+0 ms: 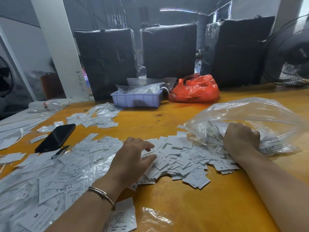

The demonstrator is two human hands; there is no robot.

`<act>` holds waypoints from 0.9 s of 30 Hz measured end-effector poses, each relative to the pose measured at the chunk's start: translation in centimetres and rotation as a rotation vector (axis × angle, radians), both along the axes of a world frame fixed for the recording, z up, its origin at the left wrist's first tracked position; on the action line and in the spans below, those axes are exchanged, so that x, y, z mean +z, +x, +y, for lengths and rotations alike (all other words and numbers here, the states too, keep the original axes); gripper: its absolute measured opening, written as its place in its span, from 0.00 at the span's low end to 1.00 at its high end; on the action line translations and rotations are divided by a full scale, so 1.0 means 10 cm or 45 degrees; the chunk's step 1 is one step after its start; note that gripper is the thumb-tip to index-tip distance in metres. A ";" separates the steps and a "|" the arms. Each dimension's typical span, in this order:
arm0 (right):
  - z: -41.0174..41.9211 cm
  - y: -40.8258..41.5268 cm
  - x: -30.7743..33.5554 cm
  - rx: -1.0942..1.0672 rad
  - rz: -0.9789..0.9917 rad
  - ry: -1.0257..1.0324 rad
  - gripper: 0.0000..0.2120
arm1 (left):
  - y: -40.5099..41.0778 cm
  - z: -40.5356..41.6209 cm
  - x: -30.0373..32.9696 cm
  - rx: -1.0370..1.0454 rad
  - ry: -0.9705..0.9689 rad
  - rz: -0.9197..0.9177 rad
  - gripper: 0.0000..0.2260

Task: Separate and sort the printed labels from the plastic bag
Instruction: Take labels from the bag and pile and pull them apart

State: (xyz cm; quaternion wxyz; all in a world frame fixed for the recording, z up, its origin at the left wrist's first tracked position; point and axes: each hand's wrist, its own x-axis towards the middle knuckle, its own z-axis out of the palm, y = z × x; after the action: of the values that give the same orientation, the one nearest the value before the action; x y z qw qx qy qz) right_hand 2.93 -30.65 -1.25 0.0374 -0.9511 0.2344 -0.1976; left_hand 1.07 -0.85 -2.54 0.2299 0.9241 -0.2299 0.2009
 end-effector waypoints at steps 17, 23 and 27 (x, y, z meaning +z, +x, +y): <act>0.29 -0.14 0.04 0.454 -0.598 0.739 0.14 | -0.01 0.01 0.02 0.012 0.008 0.023 0.15; 0.75 -0.34 0.10 1.279 -0.032 1.623 0.06 | -0.08 -0.05 0.15 -0.125 -0.403 0.276 0.22; 0.90 -0.39 0.09 1.554 0.023 1.772 0.11 | -0.14 -0.08 0.24 -0.315 -0.846 0.794 0.35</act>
State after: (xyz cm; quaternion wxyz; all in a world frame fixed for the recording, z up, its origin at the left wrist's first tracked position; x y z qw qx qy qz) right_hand -0.97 -21.70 -0.33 0.6962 -0.6744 -0.2412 0.0490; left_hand -0.32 -1.65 -0.18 0.5935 0.7823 -0.1814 -0.0526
